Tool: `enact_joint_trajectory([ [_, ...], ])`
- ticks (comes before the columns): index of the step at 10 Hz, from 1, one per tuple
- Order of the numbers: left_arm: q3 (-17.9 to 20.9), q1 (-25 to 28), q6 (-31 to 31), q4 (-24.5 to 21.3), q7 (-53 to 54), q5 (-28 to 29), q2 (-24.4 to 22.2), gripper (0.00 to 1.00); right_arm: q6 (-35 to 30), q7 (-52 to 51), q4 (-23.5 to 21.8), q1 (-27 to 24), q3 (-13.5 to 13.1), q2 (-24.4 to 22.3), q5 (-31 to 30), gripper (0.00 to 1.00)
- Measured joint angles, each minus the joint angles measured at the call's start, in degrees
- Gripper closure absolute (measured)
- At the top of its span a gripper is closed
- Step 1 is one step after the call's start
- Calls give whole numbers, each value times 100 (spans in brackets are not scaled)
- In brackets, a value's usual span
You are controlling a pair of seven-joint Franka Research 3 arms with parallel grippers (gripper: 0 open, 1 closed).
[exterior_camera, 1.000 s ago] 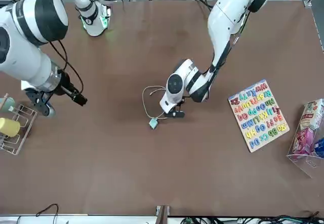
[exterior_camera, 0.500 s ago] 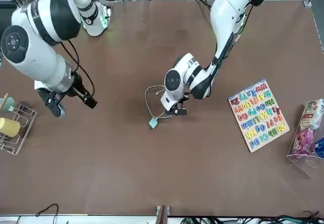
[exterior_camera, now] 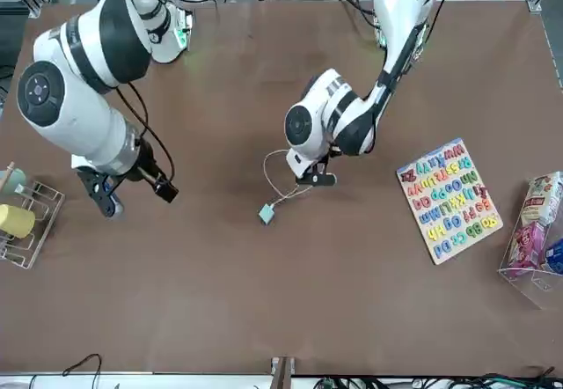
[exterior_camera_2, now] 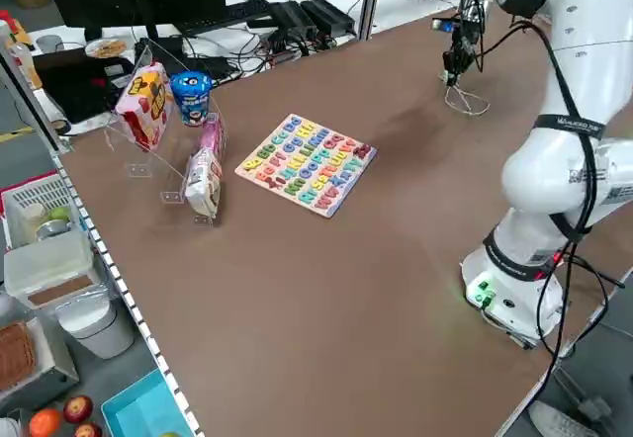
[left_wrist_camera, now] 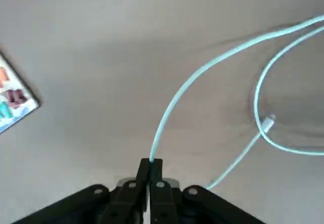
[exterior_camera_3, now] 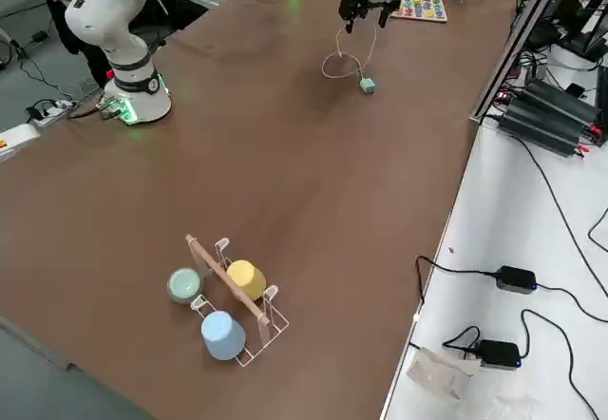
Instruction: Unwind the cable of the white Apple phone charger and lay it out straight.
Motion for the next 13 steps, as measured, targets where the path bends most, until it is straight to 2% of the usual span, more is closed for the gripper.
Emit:
enact_joint_trajectory([
  [4,-29,-9,-1006,0,563,1,-377,96,-16,162,3,73,2,66,0,0],
  [10,-429,-210,-1443,-35,732,-7,-382,96,482,845,13,522,2,656,-12,0],
  [13,-773,-181,-1854,-64,732,-8,-691,96,550,880,395,739,0,1132,-20,0],
])
